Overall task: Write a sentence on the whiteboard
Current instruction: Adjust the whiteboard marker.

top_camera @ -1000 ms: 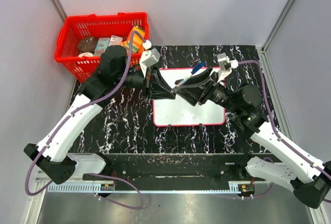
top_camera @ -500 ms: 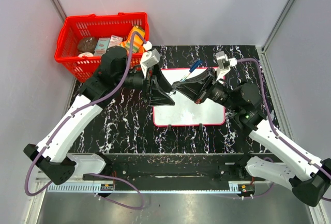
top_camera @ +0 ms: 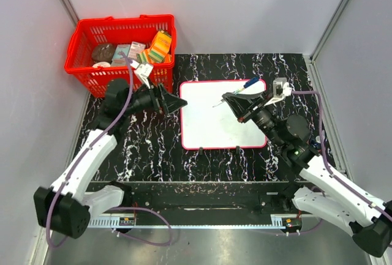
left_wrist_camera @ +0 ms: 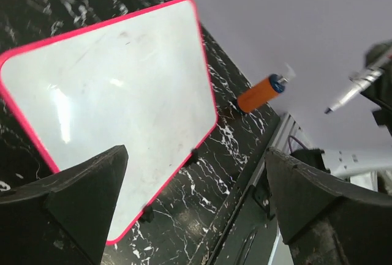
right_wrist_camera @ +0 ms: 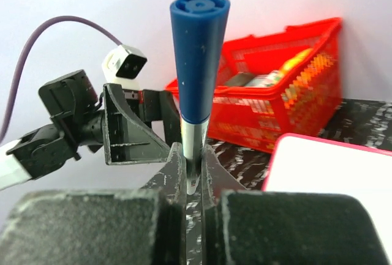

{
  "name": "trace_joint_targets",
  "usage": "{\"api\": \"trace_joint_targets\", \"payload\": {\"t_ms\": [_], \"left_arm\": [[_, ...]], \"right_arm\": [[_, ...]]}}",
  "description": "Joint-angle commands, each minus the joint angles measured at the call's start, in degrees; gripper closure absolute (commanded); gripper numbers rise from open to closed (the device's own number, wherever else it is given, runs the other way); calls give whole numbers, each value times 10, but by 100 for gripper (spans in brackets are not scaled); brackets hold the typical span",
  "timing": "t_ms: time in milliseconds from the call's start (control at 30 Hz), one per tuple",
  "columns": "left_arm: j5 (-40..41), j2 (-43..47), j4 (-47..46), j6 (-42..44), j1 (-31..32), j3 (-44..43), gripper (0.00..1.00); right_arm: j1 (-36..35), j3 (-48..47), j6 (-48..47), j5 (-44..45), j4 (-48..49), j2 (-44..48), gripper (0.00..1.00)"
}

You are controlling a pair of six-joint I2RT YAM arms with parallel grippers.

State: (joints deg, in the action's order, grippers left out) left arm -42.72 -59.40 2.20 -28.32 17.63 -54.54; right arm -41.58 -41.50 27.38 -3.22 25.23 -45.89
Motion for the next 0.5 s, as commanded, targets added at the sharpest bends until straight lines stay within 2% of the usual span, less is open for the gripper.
{"api": "trace_joint_targets", "payload": {"t_ms": [0,67,133,200,333,467], "left_arm": [[58,-73,-79,-73,-10,34,1],[71,-115,-99,-69,-10,51,1],[93,-140,-111,-53,-14,63,1],[100,-179,-133,-54,-26,73,1],[40,-259,-278,-107,-44,91,2],[-4,-314,-300,-95,-46,66,5]], "right_arm": [[0,14,-79,105,38,-22,100],[0,46,-105,110,110,-34,100],[0,72,-110,151,181,-53,100],[1,73,-134,171,195,-69,100],[-1,58,-174,220,218,-128,100],[-2,49,-215,229,252,-170,100]]}}
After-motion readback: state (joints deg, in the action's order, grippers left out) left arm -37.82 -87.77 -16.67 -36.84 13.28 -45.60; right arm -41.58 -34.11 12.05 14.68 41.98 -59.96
